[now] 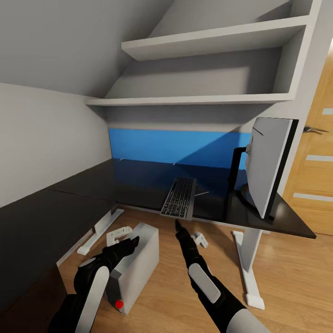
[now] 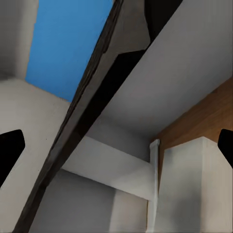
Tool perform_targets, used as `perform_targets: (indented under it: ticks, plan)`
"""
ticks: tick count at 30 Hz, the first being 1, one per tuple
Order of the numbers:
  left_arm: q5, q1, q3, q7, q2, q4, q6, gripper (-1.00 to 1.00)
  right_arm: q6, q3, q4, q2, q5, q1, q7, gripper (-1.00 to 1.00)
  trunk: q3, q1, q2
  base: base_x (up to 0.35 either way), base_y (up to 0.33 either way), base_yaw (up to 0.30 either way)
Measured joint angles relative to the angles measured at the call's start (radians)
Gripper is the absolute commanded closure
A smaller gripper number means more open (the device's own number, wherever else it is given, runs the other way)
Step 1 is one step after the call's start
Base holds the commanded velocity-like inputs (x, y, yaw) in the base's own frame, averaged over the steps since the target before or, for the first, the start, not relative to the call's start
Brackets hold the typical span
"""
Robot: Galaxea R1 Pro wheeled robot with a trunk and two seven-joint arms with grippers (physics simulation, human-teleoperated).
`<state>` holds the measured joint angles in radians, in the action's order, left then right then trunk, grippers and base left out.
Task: In the bedroom, organize the workspace by keeping the computer under the desk, ensuring the monitor is on the desk, placing the keyboard on the desk next to the monitor, placing the mouse on the desk next to the keyboard, moving the folder from the swivel chair onto the desk next to the mouse, stacking the notebook on top of the folder with the pen on top of the notebook, and positioning the swivel chair next to the desk.
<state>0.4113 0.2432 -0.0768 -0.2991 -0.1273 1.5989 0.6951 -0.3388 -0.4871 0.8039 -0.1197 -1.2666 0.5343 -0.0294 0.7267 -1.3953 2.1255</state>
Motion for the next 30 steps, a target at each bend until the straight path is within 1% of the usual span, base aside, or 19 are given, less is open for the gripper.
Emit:
perform_targets:
  ticks: [2,6,9,18,30]
  plan:
    - [0.0,0.0,0.0,0.0,0.0,0.0,0.0,-1.0,-0.051,-0.003,0.0,-0.009,0.002,0.0,0.0,-1.0,0.0,0.0,0.0,0.0,0.0,0.0]
    - [0.0,0.0,0.001,0.0,0.0,0.0,0.0,-1.0,-0.086,-0.005,0.0,-0.014,0.003,0.0,0.0,-1.0,0.0,0.0,0.0,0.0,0.0,0.0]
    - [0.0,0.0,0.0,0.0,0.0,0.0,0.0,-1.0,-0.098,-0.005,0.0,-0.016,0.001,0.0,0.001,-1.0,0.0,0.0,0.0,0.0,0.0,0.0]
    - [0.0,0.0,0.0,0.0,0.0,0.0,0.0,-1.0,-0.105,-0.003,0.0,-0.017,-0.007,0.0,0.002,-1.0,0.0,0.0,0.0,0.0,0.0,0.0]
    - [0.0,0.0,-0.001,0.001,0.0,0.0,0.0,-1.0,-0.092,0.003,0.0,-0.016,-0.014,0.0,0.001,-1.0,0.0,0.0,0.0,0.0,0.0,0.0]
